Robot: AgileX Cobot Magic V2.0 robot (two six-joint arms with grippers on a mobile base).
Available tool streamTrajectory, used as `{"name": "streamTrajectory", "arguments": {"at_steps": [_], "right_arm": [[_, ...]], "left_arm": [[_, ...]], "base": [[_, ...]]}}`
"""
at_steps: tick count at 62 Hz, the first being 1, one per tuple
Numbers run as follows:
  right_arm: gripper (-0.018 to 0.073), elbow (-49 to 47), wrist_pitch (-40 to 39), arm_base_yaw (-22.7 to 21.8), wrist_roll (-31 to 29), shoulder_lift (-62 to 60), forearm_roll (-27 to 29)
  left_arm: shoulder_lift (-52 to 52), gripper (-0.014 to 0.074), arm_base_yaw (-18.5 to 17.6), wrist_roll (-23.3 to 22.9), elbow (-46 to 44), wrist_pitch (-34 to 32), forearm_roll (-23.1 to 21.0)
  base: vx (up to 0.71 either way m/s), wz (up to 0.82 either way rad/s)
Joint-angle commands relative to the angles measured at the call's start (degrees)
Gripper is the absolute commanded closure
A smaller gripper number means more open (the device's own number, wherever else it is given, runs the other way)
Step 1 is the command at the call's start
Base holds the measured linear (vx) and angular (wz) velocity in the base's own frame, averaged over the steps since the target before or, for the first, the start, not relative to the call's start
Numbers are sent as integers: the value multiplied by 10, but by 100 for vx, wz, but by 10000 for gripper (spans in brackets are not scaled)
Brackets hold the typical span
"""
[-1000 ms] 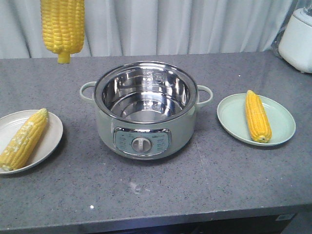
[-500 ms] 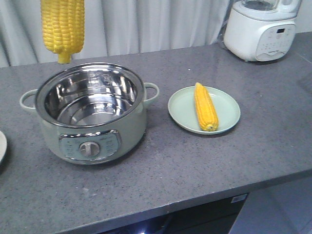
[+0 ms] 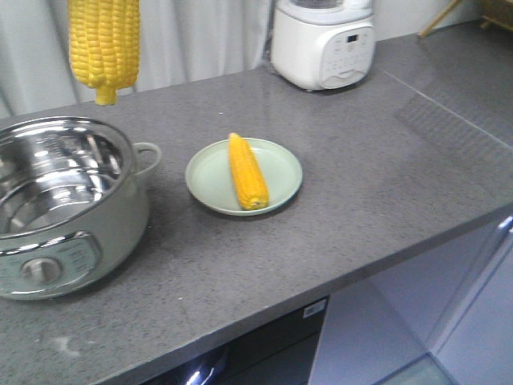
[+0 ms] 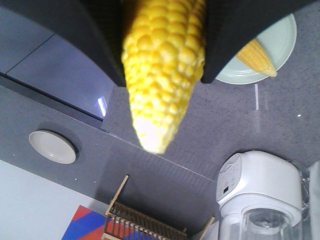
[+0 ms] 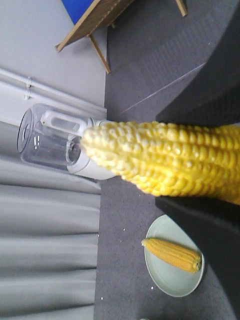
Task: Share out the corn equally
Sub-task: 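Drive the base away along the counter toward the other plates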
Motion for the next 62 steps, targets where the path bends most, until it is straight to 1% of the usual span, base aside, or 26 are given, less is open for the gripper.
{"name": "streamTrajectory", "arguments": {"at_steps": [1, 62], "right_arm": [[564, -9, -50, -4, -2, 3, -2], [564, -9, -49, -4, -2, 3, -2]], "left_arm": [[-22, 603, -1, -7, -13, -19, -23], [-22, 603, -1, -7, -13, -19, -23]], "base": [[0, -36], [-1, -37]]}}
